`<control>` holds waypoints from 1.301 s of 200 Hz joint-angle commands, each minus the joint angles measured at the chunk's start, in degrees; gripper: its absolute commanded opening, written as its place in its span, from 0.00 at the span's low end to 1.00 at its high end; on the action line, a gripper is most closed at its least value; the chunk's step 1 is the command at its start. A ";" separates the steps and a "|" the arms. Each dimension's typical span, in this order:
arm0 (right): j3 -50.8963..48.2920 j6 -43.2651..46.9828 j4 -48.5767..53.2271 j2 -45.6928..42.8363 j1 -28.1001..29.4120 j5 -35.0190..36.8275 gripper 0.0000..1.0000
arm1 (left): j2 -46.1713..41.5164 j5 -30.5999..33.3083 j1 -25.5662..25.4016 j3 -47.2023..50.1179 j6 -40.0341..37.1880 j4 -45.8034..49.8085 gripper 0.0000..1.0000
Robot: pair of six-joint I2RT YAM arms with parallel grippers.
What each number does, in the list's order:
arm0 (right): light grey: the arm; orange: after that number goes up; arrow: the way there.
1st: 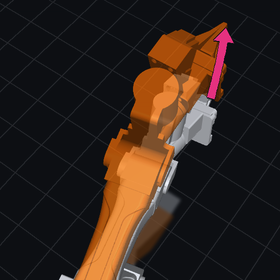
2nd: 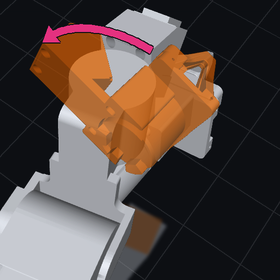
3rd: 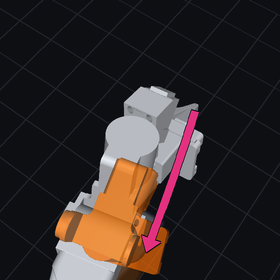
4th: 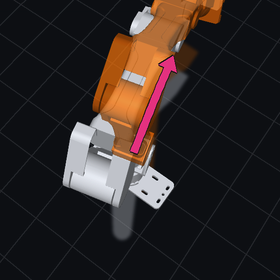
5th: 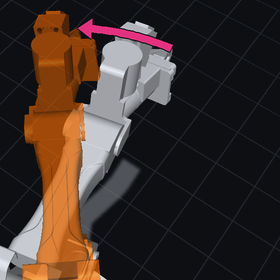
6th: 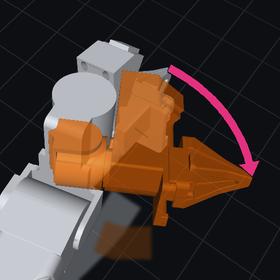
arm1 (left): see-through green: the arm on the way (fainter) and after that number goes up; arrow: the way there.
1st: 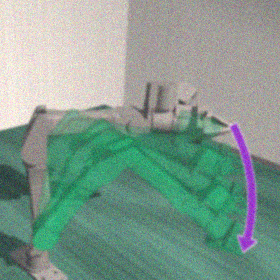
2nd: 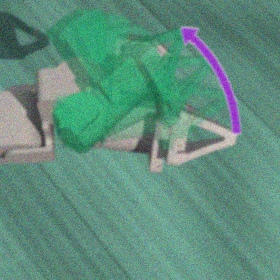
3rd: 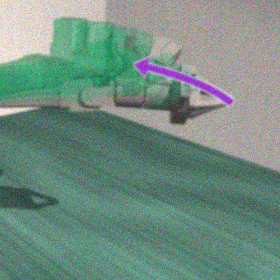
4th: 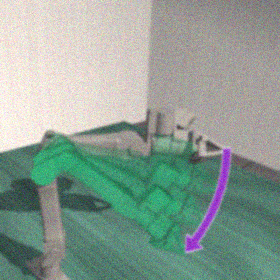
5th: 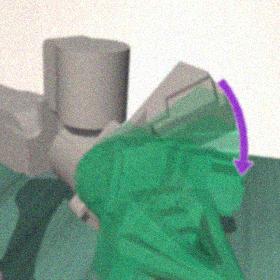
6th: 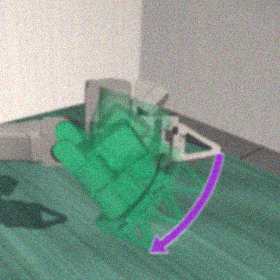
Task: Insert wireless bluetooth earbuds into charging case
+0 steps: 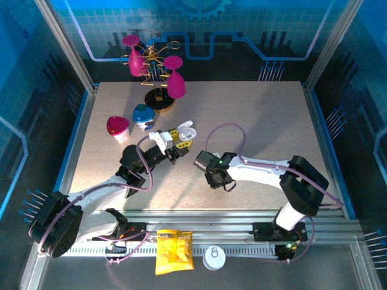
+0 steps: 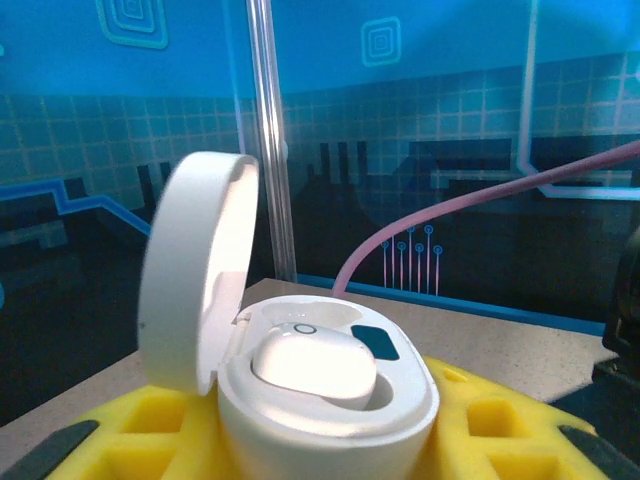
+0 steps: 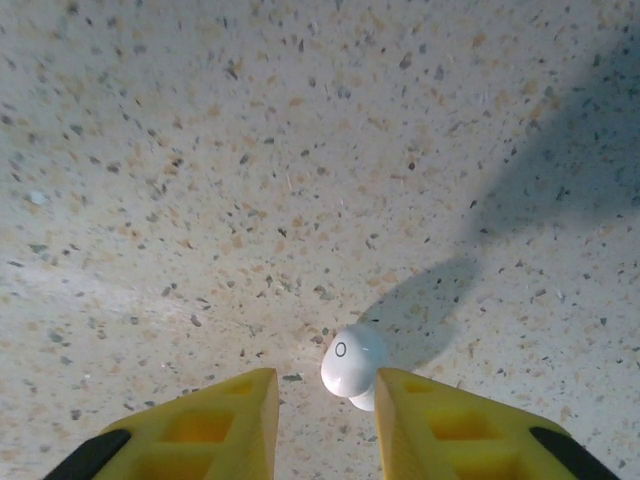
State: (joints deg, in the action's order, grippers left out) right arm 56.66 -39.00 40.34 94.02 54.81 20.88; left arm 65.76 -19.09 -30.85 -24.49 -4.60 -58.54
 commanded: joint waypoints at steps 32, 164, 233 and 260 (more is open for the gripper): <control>3.45 -2.04 5.84 4.52 2.76 5.69 0.26 | -1.95 1.22 0.43 0.87 -1.42 1.37 0.32; 5.91 -1.91 7.15 8.05 3.64 6.80 0.24 | -1.93 1.25 0.44 1.63 -0.93 0.54 0.32; 6.69 -0.83 7.61 10.24 3.64 7.80 0.22 | -2.02 1.23 0.44 1.57 -0.84 0.56 0.32; 6.97 -0.46 7.83 10.79 3.64 7.80 0.20 | -2.12 1.24 0.51 1.57 -0.85 0.76 0.32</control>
State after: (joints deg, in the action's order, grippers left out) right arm 62.76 -39.42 47.09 102.91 57.71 28.14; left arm 65.06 -18.65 -30.70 -23.68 -4.89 -56.80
